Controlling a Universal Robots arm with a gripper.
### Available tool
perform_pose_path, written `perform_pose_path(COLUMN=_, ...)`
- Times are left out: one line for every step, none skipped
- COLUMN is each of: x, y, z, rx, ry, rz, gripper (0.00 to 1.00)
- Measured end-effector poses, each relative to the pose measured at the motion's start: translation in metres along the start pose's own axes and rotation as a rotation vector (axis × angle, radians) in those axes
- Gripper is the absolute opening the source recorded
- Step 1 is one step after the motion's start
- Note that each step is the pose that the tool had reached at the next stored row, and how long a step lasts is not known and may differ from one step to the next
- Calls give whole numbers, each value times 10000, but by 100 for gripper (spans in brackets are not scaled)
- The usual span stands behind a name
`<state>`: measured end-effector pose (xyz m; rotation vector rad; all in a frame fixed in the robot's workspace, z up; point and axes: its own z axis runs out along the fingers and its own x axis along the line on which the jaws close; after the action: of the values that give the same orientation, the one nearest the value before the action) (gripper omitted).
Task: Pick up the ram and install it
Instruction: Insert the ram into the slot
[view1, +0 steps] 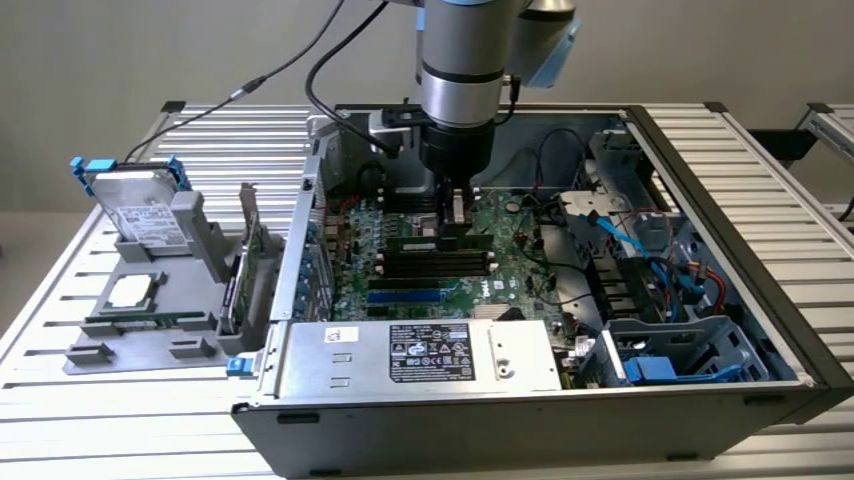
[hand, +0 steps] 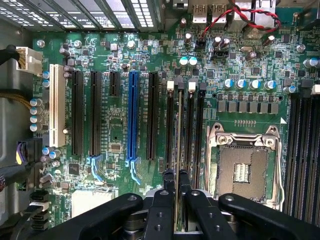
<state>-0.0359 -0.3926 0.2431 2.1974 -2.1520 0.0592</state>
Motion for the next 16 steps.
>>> perform_pose_path(x=0, y=0, z=0, rx=0, ry=0, rz=0, gripper=14)
perform_pose_path(x=0, y=0, z=0, rx=0, ry=0, rz=0, gripper=14)
perform_pose_path(x=0, y=0, z=0, rx=0, ry=0, rz=0, gripper=14)
perform_pose_path(x=0, y=0, z=0, rx=0, ry=0, rz=0, gripper=14)
perform_pose_path(x=0, y=0, z=0, rx=0, ry=0, rz=0, gripper=14)
perform_pose_path(x=0, y=0, z=0, rx=0, ry=0, rz=0, gripper=14)
perform_pose_path(x=0, y=0, z=0, rx=0, ry=0, rz=0, gripper=14)
perform_pose_path(x=0, y=0, z=0, rx=0, ry=0, rz=0, gripper=14)
perform_pose_path(x=0, y=0, z=0, rx=0, ry=0, rz=0, gripper=14)
perform_pose_path(x=0, y=0, z=0, rx=0, ry=0, rz=0, gripper=14)
perform_pose_path(x=0, y=6, z=2, rx=0, ry=0, rz=0, gripper=14)
perform_pose_path(x=0, y=15, z=11, rx=1, ry=-2, rz=-2, gripper=14)
perform_pose_path(x=4, y=19, z=25, rx=1, ry=-2, rz=-3, gripper=14)
perform_pose_path(x=8, y=23, z=41, rx=0, ry=-1, rz=-4, gripper=14)
perform_pose_path(x=10, y=26, z=60, rx=0, ry=0, rz=-4, gripper=14)
perform_pose_path(x=13, y=27, z=78, rx=-5, ry=0, rz=-6, gripper=14)
